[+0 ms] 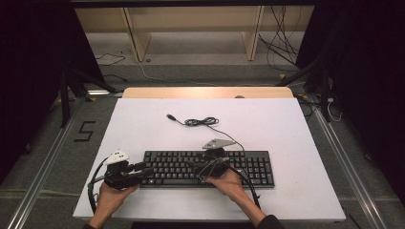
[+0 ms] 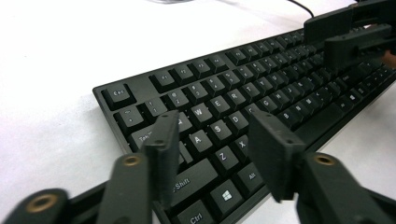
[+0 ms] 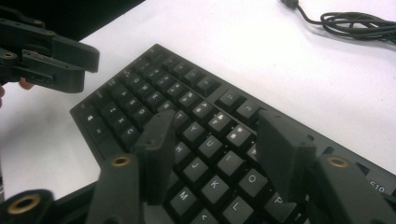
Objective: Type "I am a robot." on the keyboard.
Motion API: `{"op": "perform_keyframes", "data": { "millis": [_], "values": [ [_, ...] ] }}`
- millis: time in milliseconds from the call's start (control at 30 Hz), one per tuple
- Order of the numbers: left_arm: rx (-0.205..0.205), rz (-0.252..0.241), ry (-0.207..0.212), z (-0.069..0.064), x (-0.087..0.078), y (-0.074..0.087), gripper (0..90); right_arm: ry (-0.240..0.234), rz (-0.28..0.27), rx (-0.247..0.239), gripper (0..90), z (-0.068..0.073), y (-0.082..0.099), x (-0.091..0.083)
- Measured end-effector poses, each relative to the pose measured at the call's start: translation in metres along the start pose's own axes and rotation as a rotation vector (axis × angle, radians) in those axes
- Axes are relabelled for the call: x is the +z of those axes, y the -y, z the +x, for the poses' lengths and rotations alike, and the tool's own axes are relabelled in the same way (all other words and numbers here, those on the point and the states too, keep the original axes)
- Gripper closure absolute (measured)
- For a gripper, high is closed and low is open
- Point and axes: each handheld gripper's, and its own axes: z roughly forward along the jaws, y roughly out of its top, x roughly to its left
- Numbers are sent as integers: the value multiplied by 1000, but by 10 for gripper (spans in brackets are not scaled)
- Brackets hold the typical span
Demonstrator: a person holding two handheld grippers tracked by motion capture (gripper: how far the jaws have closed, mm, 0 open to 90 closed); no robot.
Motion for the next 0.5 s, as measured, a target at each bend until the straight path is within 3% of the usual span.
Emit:
{"op": "perform_keyframes", "data": {
  "millis": [200, 500],
  "values": [
    [7, -26, 17, -2, 0, -1, 434, -11, 5, -13, 408, 3, 1, 0],
    [2, -69, 22, -2, -3, -2, 394, -30, 0, -35, 394, 11, 1, -4]
  ]
}}
